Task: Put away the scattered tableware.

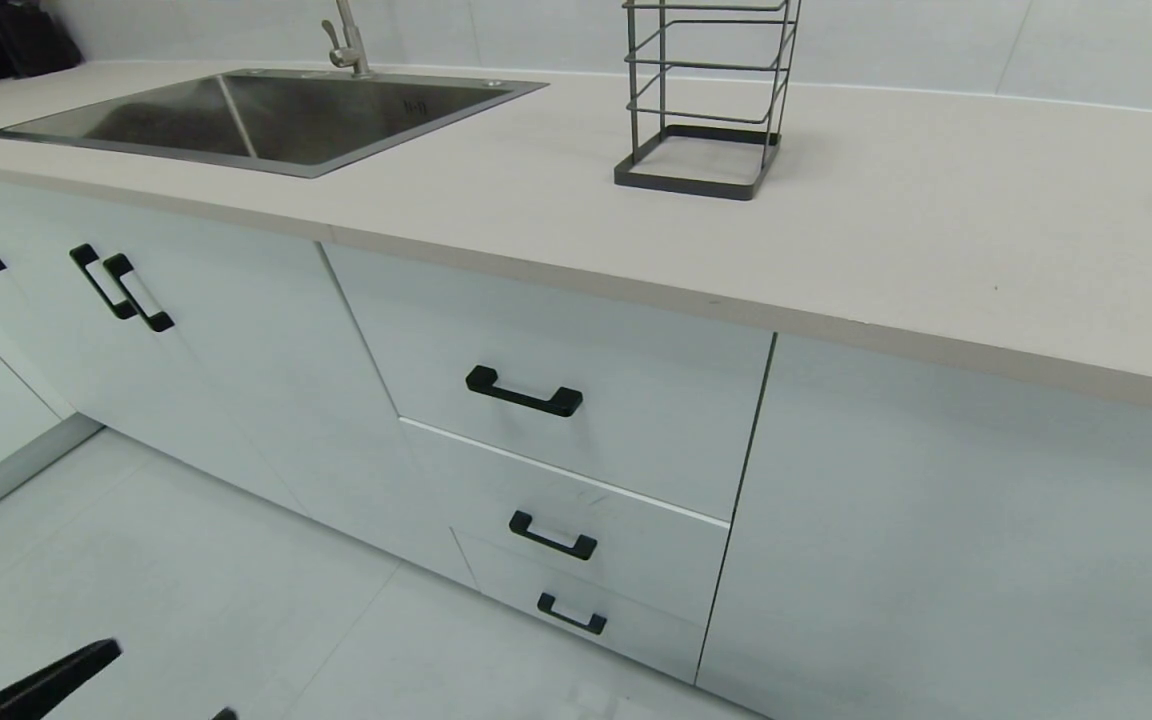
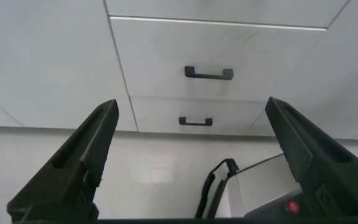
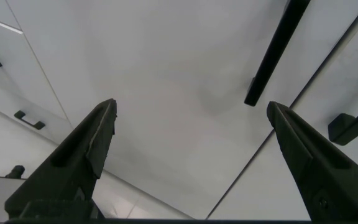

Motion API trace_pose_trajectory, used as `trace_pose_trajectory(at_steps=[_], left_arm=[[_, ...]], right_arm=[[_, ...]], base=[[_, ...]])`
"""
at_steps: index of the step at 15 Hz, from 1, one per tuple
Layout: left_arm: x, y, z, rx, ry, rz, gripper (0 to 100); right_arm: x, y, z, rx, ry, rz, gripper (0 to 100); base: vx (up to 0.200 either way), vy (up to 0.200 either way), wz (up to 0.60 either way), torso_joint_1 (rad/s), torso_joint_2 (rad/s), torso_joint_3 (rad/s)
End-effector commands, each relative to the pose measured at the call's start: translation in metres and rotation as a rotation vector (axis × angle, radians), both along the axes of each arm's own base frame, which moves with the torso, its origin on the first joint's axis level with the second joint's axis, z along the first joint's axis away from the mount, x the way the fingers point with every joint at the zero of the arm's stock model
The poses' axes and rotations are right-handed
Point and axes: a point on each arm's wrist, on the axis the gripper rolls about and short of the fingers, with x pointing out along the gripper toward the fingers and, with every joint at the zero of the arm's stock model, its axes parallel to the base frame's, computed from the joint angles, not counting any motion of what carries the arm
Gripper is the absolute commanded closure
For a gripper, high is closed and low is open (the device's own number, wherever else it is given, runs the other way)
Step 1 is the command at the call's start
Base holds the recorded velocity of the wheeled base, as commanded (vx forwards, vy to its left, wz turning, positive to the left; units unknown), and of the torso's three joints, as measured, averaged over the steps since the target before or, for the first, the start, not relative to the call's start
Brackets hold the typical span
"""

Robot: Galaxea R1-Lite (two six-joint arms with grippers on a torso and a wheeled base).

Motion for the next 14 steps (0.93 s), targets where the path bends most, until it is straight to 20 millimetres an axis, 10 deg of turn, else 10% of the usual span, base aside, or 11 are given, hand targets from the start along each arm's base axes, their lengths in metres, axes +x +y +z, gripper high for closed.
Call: trace_pose_trajectory(at_steps=[1,14], left_arm=[[-0.055,0.012,-0.029,-0.031,-0.172,0.084,0],[-0.062,0.012,-0.043,0.018,-0.159,0.368,0]], right_arm=[[0.0,0.0,0.0,-0.001,-0.001,0.001,0],[0.0,0.0,0.0,0.002,0.001,-0.002,0]], base=[[0.0,0.0,0.0,0.0,0.0,0.0],[0.0,0.0,-0.28,0.0,0.0,0.001]])
